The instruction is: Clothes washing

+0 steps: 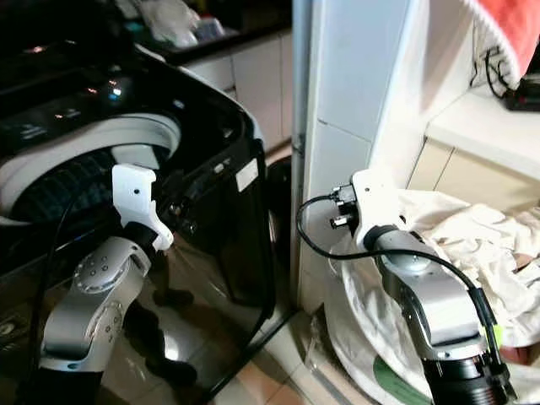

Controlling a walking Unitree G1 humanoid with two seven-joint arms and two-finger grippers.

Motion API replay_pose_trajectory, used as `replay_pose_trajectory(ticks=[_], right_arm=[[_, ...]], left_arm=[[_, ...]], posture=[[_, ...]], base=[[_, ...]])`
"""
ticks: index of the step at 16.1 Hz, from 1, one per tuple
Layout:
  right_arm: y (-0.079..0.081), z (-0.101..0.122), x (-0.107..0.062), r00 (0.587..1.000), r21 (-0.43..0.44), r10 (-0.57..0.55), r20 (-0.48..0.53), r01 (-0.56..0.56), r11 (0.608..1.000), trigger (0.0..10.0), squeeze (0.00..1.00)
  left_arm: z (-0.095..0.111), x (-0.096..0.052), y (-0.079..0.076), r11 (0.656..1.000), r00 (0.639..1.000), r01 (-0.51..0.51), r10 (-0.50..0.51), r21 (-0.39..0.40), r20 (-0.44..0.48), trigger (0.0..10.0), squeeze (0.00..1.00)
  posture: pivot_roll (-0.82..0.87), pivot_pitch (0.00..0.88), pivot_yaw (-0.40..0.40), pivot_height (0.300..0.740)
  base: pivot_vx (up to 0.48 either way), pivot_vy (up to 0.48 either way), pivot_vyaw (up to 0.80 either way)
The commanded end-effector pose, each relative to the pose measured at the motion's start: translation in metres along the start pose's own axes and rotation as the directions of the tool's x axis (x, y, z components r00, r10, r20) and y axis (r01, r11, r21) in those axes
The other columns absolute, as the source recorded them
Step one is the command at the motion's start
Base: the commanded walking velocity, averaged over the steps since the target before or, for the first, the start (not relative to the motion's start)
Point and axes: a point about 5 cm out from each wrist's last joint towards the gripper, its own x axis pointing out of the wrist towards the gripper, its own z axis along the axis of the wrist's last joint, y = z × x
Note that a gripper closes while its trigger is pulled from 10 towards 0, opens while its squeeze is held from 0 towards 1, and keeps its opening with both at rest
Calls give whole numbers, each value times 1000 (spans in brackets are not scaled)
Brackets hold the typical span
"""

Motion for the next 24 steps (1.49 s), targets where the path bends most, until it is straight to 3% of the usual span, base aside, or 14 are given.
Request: replay_pose_trajectory(ticks=[1, 2, 4, 8, 12, 13, 14, 17, 24], right_arm=[[-9, 0, 2, 999, 12, -38, -20, 39, 999, 10000, 0], [-19, -5, 5, 996, 19, -69, -63, 70, 997, 10000, 1000], [-41, -15, 10, 978, -7, -131, -160, 131, 991, 10000, 1000], [-59, -9, 14, 975, -22, -165, -151, 164, 986, 10000, 1000], [-31, -4, 12, 994, -27, -79, -73, 78, 997, 10000, 1000], [-22, -2, 11, 998, -34, -54, -44, 52, 998, 10000, 141], [-18, -2, 10, 998, -38, -46, -35, 45, 998, 10000, 0], [-3, -1, 8, 1000, -5, 5, -21, -5, 1000, 10000, 0], [4, 2, 8, 999, -36, 47, -2, -47, 998, 10000, 0]], left_arm=[[-1, 0, 0, 1000, 1000, 7, -7, 9, -14, 10000, 0], [-1, 0, -2, 999, 999, 34, -34, 15, -17, 10000, 0], [-1, -2, -14, 988, 988, 153, -152, 24, -18, 10000, 0], [-3, -3, -17, 988, 987, 154, -153, 24, -39, 10000, 0], [-4, -1, -10, 998, 998, 68, -67, 19, -21, 10000, 0], [-3, 0, -8, 999, 998, 51, -51, 15, -22, 10000, 0], [-3, 0, -6, 999, 999, 44, -44, 16, -26, 10000, 0], [-1, 0, -4, 999, 999, 34, -34, 9, -11, 10000, 0], [-2, 0, 0, 1000, 1000, 4, -4, 5, -16, 10000, 0]], posture=[[-111, 0, 88, 740], [-111, 0, 88, 740], [-109, 0, 85, 740], [-105, 0, 83, 740], [-104, 0, 81, 740], [-106, 0, 81, 740], [-106, 0, 81, 740], [-109, 0, 80, 740], [-108, 0, 73, 740]], base=[[0, 0, 0], [0, 0, 0], [0, 0, 0], [0, 0, 0], [0, 0, 0], [0, 0, 0], [0, 0, 0], [0, 0, 0], [268, 0, -187]])
